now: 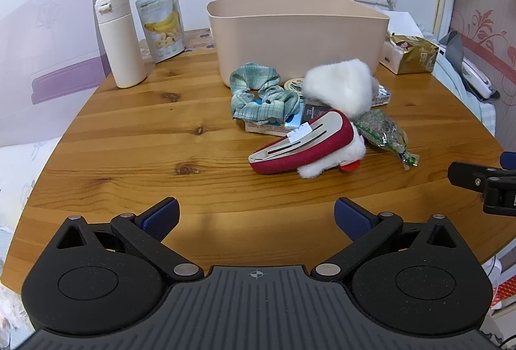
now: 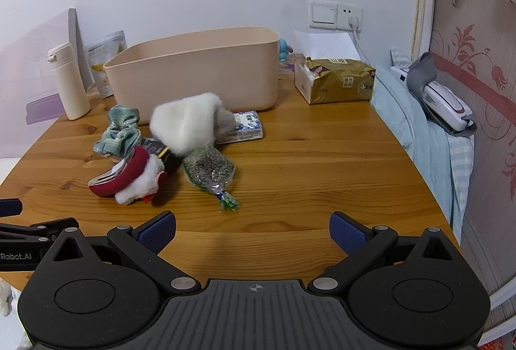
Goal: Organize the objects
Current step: 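Move left tool toward red Hello Kitty clip while right tool approaches green snack bag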
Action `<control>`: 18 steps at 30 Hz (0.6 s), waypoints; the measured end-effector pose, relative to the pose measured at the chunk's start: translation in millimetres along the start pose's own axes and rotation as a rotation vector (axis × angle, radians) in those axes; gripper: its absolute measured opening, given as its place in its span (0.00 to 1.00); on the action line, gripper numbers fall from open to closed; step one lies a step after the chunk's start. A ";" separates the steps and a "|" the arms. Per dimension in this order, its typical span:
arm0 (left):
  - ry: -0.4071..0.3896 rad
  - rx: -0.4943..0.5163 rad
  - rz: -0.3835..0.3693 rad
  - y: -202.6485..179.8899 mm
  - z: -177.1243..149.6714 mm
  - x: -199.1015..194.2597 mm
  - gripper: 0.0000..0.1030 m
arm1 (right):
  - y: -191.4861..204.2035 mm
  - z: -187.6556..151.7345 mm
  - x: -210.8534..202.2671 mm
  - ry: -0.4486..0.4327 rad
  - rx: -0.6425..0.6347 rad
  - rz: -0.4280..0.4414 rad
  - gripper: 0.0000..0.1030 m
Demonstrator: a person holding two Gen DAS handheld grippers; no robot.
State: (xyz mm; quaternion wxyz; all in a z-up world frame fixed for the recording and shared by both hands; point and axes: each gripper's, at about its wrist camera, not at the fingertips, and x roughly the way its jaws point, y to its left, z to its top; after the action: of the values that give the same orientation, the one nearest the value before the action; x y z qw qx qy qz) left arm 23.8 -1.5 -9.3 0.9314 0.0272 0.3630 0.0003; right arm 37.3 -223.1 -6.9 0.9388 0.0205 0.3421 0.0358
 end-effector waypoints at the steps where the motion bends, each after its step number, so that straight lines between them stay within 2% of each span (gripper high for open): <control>1: 0.000 0.000 0.000 -0.1 0.6 0.5 1.00 | -0.6 0.6 0.8 0.001 0.001 -0.001 1.00; 18: 0.009 0.005 -0.010 -2.8 2.5 9.1 1.00 | -0.3 2.1 3.6 -0.003 -0.011 0.003 1.00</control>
State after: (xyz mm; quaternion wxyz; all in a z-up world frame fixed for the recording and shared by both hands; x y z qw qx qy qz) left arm 32.2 -4.2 -13.7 0.9296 0.0276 0.3674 -0.0053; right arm 41.4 -223.2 -7.6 0.9393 0.0157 0.3406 0.0390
